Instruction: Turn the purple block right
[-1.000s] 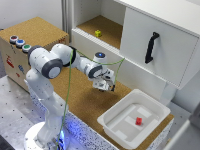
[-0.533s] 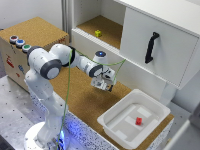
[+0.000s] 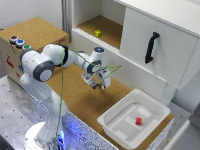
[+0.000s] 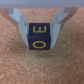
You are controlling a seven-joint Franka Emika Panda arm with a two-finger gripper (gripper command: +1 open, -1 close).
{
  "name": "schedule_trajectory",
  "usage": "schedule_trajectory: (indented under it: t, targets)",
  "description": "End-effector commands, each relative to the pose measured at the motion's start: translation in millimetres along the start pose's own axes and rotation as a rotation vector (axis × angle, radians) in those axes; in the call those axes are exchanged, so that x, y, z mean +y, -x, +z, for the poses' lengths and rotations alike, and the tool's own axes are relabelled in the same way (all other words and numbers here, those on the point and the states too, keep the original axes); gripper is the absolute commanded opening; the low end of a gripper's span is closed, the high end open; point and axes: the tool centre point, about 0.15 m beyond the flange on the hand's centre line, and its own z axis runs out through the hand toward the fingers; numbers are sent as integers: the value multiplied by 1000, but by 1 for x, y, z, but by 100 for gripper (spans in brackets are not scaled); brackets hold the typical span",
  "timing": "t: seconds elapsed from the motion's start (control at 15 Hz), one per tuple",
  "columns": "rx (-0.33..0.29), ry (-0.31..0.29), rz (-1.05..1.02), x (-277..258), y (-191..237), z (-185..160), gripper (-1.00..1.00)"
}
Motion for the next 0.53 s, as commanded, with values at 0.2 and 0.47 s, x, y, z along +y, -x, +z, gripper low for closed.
schedule_trajectory:
  t: [0.2, 0.47]
  targets:
    - [-181, -104, 558, -6, 9, 23, -100]
    - [-270, -136, 740, -2, 18, 44, -100]
